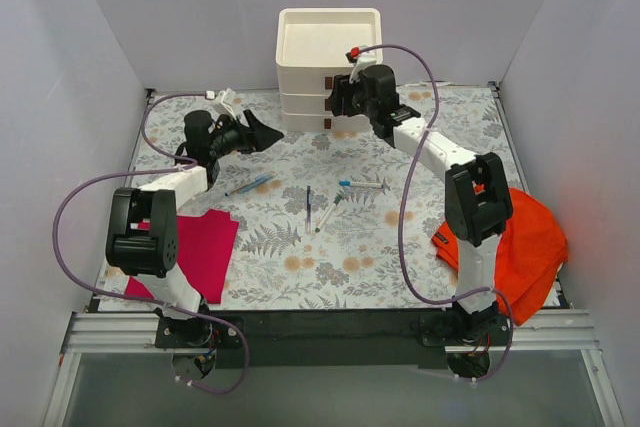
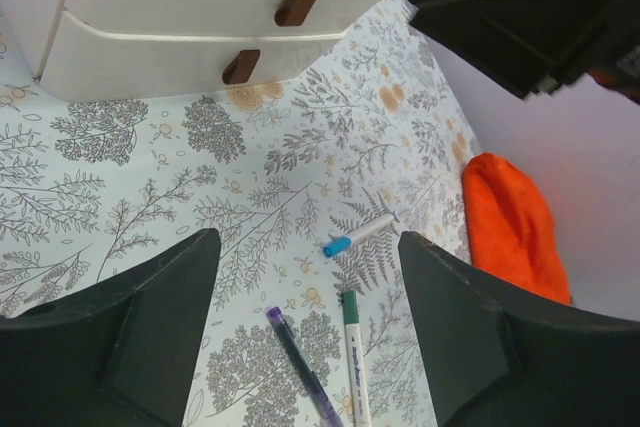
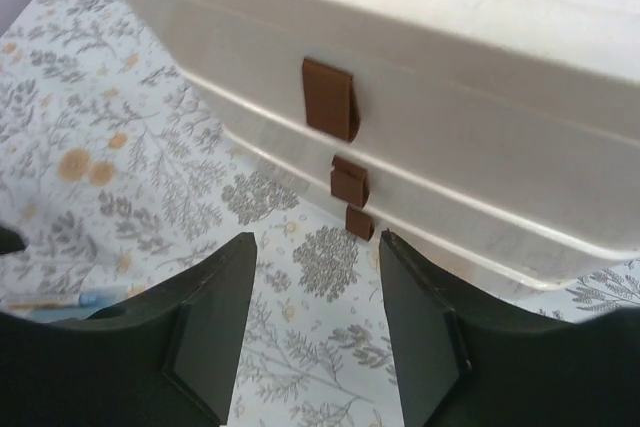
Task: Sort the stationery into containers
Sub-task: Close the drawer in the storage box, then open the drawer in the storage box.
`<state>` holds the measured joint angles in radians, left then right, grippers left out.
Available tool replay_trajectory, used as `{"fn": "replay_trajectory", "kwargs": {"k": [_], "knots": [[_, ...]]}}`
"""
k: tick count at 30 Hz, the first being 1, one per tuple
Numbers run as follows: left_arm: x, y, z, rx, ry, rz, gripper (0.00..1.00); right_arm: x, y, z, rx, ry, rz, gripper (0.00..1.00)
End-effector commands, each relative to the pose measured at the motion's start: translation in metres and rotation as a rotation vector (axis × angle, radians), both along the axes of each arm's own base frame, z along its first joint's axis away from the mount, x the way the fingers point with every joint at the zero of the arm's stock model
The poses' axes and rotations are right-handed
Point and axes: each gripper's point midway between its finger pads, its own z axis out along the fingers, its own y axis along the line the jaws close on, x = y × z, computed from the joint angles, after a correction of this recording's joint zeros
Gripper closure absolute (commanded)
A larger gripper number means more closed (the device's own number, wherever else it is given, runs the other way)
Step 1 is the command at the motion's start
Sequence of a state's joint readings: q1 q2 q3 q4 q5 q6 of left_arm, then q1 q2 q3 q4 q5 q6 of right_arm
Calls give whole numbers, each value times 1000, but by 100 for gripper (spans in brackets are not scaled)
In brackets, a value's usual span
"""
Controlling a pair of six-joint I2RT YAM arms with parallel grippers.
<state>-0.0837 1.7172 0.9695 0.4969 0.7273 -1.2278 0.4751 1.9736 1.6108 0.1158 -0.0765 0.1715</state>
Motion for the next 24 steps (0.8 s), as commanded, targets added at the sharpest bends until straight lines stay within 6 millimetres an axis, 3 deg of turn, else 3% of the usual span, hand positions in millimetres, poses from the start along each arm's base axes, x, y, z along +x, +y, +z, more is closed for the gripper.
{"fn": "replay_trajectory", "kwargs": {"k": [1,8,17,24], "knots": [[-17,10,-38,154,66,-9,31,38,-4,20,44,-69,-177,43],[-20,11,-41,167,40,-18,33,60,9,29,34,-120,-242,46],[-15,14,-48,178,30,-31,33,51,33,36,27,-146,-229,48],[-12,15,-47,169,38,-16,33,57,23,33,-2,-158,-322,54]]}}
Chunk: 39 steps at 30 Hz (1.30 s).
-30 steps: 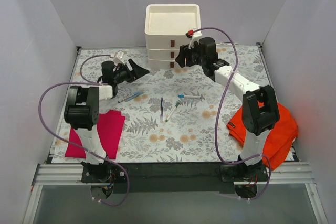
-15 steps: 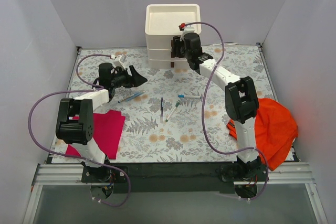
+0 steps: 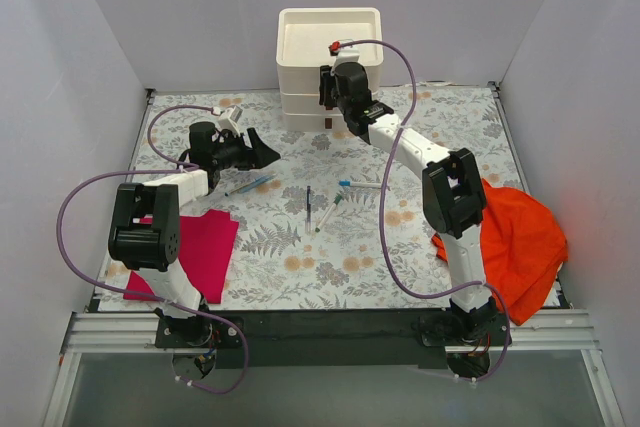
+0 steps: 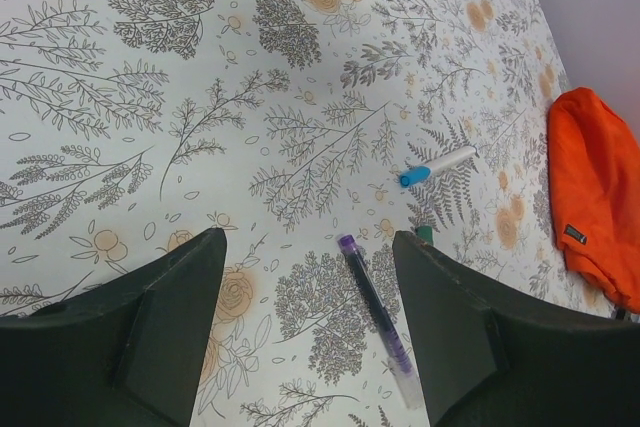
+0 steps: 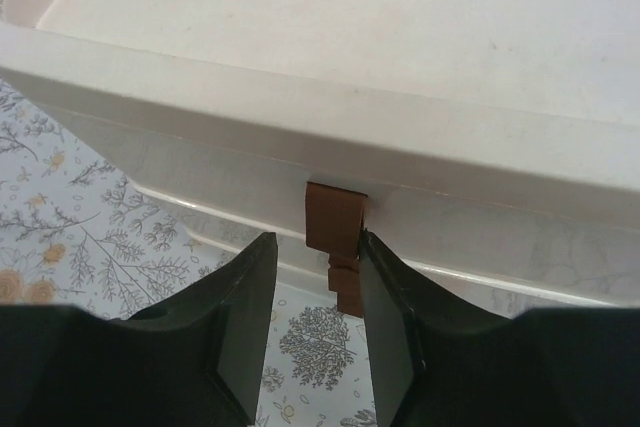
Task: Sort the stationery into containers
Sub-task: Open the drawer in the storage box.
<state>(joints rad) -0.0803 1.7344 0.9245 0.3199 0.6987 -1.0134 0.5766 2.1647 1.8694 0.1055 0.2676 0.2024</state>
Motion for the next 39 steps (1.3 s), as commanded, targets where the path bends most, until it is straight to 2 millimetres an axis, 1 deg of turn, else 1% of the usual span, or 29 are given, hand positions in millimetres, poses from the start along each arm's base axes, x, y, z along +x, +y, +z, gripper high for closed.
{"fn": "replay_trajectory", "kwargs": {"k": [1,5,7,9,11,12,14,15,16,17,18,19,21,22,24,25,27,28,31,33,36,37,38,39], "knots": [[6,2,16,-5,-45,5,33,14,-8,25,16,-78,-90,54],[4,3,15,-6,-43,8,33,18,-16,22,10,-77,-143,54],[3,3,15,-5,-43,10,33,20,-18,16,7,-69,-159,55],[3,3,15,-4,-44,11,33,21,-17,17,11,-71,-159,55],[3,3,15,-4,-43,13,33,23,-15,16,18,-73,-163,58],[2,3,14,-5,-40,13,33,23,-15,17,19,-74,-163,63],[1,4,13,-4,-37,15,33,24,-14,15,18,-72,-160,67],[0,4,12,-5,-36,15,33,24,-13,14,18,-69,-158,80],[0,4,13,-5,-35,17,33,23,-13,16,21,-71,-153,91],[-1,4,13,-6,-33,16,33,21,-13,17,13,-72,-149,99],[-1,4,14,-6,-35,16,33,18,-14,11,5,-60,-149,99],[-2,4,14,-6,-33,16,33,14,-14,17,6,-65,-144,99],[-3,4,14,-4,-39,15,33,6,-14,18,3,-58,-130,99],[-3,4,15,-1,-42,15,33,-2,-17,18,-2,-45,-121,99],[-5,4,15,1,-48,12,33,-10,-20,19,-6,-36,-110,99],[-5,5,14,3,-51,14,33,-17,-22,22,-8,-31,-104,99],[-7,5,12,4,-51,17,33,-24,-24,21,-15,-24,-98,99],[-6,5,13,3,-56,19,32,-28,-27,23,-16,-22,-96,99],[-8,5,13,-6,-55,23,32,-34,-28,27,-24,-27,-76,99],[-9,4,13,-14,-54,23,33,-38,-27,24,-32,-21,-69,99],[-12,4,13,-14,-57,16,33,-48,-19,24,-32,-10,-35,99],[-13,4,14,-11,-62,14,33,-55,-13,24,-29,-3,-15,99],[-13,5,12,-2,-63,11,33,-60,-12,25,-32,1,-9,99],[-13,5,13,6,-71,13,33,-68,-6,23,-33,11,5,99]]}}
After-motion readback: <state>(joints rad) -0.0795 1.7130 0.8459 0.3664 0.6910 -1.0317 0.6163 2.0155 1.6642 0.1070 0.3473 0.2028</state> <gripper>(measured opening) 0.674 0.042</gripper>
